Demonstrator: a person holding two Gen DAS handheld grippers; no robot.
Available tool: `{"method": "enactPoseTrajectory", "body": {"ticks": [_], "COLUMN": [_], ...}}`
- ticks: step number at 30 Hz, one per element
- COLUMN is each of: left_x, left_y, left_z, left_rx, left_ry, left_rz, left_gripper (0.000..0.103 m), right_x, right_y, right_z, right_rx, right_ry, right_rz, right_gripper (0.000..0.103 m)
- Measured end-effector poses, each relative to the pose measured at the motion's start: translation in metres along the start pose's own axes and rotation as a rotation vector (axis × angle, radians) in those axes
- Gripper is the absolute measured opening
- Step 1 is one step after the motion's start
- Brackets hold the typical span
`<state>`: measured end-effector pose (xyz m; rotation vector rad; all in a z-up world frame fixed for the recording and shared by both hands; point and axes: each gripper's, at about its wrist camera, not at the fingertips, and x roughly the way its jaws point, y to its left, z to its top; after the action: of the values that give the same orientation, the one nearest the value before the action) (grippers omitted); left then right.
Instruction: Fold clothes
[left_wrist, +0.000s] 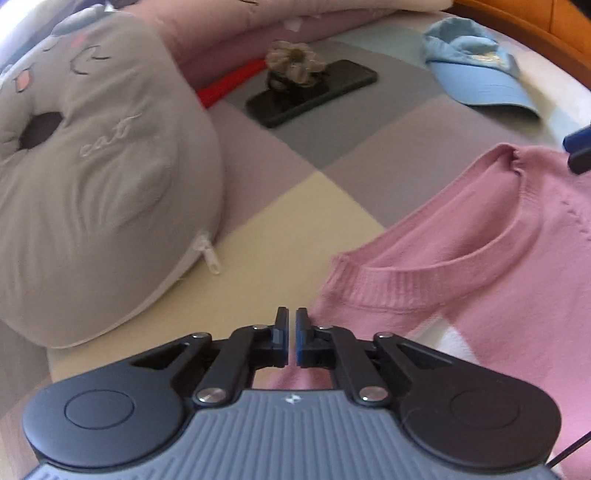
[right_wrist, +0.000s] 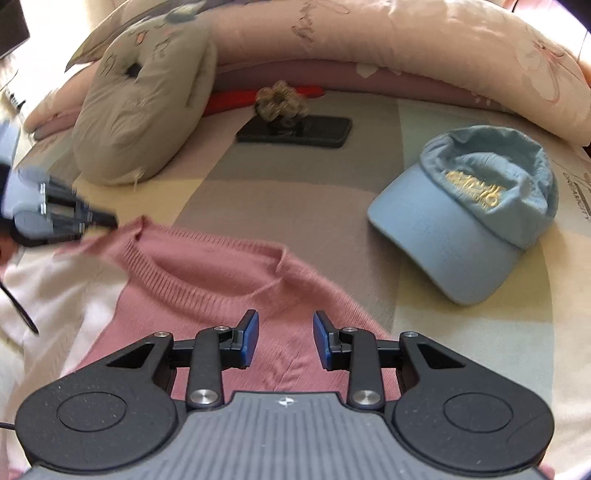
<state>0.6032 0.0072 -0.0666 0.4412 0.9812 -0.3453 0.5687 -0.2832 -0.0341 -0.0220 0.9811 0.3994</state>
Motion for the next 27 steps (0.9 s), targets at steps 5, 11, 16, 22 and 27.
{"method": "enactPoseTrajectory", "body": {"ticks": [5,11,16,22,27], "left_x": [-0.023,0.004,0.023,-0.011,-0.035], "left_y": [0.006,-0.024,-0.024,-0.025,-0.045], "left_z": [-0.014,-0.016,0.001,-0.011,-0.055], "left_rx": [-0.138,-0.102,-0.116,-0.14,-0.157], "left_ry": [-0.035,0.004,-0.046,-0.034,-0.02], "left_rz": [-0.097,-0.16,-0.094,-0.116,-0.17], "left_gripper": [0.01,0.03,0.041,0.045,0.048], "right_x": [0.003,0.031,0.066,0.046,0.016], "right_y": [0.002,0.017,0.009,0.021,0.042], "right_z": [0.007,-0.006,0.007,0.014,-0.019], "right_rx": [-0.019,-0.048,0.007,0.014,-0.04], "right_ry": [0.007,0.068,0.005,0.042,0.084], "right_rz": [0.016,-0.035,-0.086,-0.081,-0.045], "right_gripper": [0.044,0.049,0.057,0.061,0.067]}}
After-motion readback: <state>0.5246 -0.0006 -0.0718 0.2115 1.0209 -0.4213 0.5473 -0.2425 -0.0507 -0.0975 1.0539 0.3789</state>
